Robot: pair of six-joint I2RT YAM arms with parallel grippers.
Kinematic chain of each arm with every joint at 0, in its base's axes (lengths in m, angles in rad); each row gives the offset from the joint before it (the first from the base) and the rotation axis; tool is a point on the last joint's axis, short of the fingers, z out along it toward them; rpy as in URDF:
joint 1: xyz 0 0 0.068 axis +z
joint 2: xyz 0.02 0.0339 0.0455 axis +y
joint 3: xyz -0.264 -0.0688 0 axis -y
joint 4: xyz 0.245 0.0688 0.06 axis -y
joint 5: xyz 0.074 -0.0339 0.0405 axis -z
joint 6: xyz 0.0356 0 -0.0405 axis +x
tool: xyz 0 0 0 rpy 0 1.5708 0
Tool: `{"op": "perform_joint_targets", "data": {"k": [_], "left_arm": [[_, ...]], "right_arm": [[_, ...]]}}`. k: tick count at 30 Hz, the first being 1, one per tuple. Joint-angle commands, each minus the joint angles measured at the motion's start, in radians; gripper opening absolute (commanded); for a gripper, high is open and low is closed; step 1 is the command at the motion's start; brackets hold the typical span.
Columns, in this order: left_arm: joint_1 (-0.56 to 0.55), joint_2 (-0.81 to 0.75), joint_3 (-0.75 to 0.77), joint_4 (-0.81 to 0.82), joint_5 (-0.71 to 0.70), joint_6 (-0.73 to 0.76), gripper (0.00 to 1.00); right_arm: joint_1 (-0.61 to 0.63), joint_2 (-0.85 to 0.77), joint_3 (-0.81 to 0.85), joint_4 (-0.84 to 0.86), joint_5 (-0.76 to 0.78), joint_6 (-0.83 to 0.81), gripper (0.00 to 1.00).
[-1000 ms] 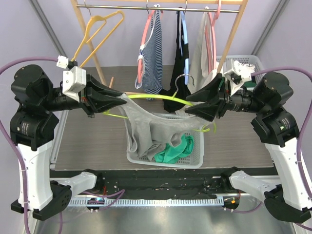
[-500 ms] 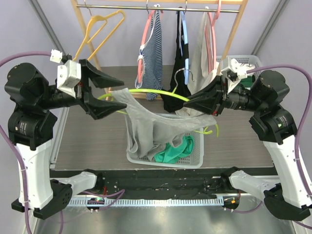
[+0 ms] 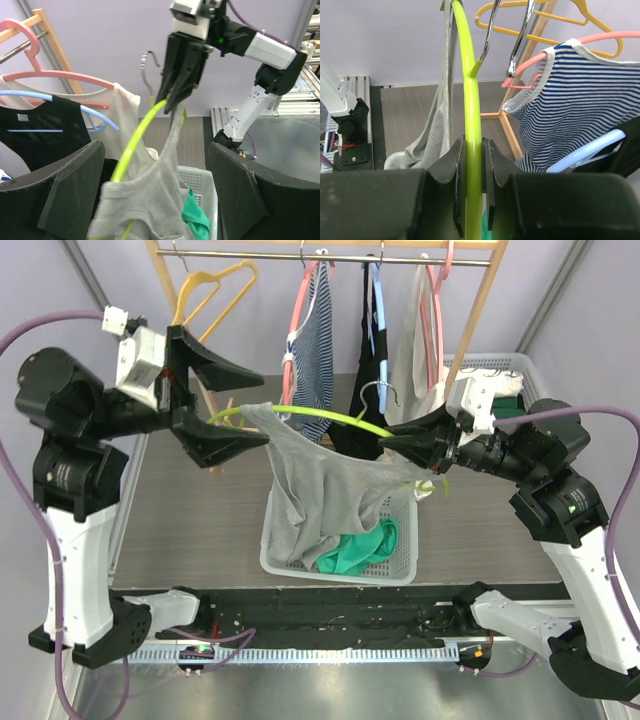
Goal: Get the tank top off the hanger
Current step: Pick up the hanger from the clothesline.
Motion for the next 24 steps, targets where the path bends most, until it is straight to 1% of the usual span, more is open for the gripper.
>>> {"op": "perform_joint_targets", "data": {"k": [1,4,5,6,7,8,9,10,11,12,16,19,24], "left_arm": [[-0.031,0.089,0.046,0.017,-0.037,0.028,0.88],[-0.091,0.135,0.060,-0.015,-0.043,0.054,0.86],[-0.107,0.140,0.065,-0.083,-0.051,0.119,0.86],[-0.144,0.147,0.068,-0.125,-0.061,0.155,0.86],[-0.163,0.147,0.068,-0.212,-0.086,0.196,0.86],[-0.181,0.147,0.066,-0.261,-0.106,0.291,0.86],[-0.222,0.149,0.068,-0.314,-0.123,0.336,0.86],[-0.238,0.147,0.065,-0.405,-0.149,0.390,0.86],[-0.252,0.144,0.060,-0.438,-0.192,0.430,0.86],[-0.258,0.140,0.060,-0.458,-0.204,0.474,0.85],[-0.272,0.117,0.066,-0.564,-0.206,0.534,0.83],[-0.287,0.101,0.046,-0.610,-0.227,0.574,0.82],[-0.299,0.095,0.000,-0.627,-0.295,0.631,0.77]], "right_arm": [[0.040,0.003,0.046,0.031,0.032,-0.130,0.01],[0.109,0.029,0.074,-0.027,0.080,-0.192,0.01],[0.130,0.035,0.092,-0.039,0.099,-0.208,0.01],[0.181,0.044,0.104,-0.068,0.122,-0.240,0.01],[0.205,0.055,0.117,-0.088,0.159,-0.257,0.01],[0.225,0.081,0.146,-0.105,0.184,-0.271,0.01],[0.250,0.093,0.160,-0.136,0.202,-0.295,0.01],[0.288,0.104,0.172,-0.145,0.246,-0.303,0.01],[0.307,0.119,0.184,-0.151,0.267,-0.315,0.01],[0.318,0.124,0.189,-0.164,0.279,-0.321,0.01],[0.330,0.146,0.209,-0.202,0.307,-0.338,0.01],[0.331,0.149,0.212,-0.210,0.322,-0.352,0.01],[0.334,0.150,0.227,-0.210,0.316,-0.352,0.01]]}}
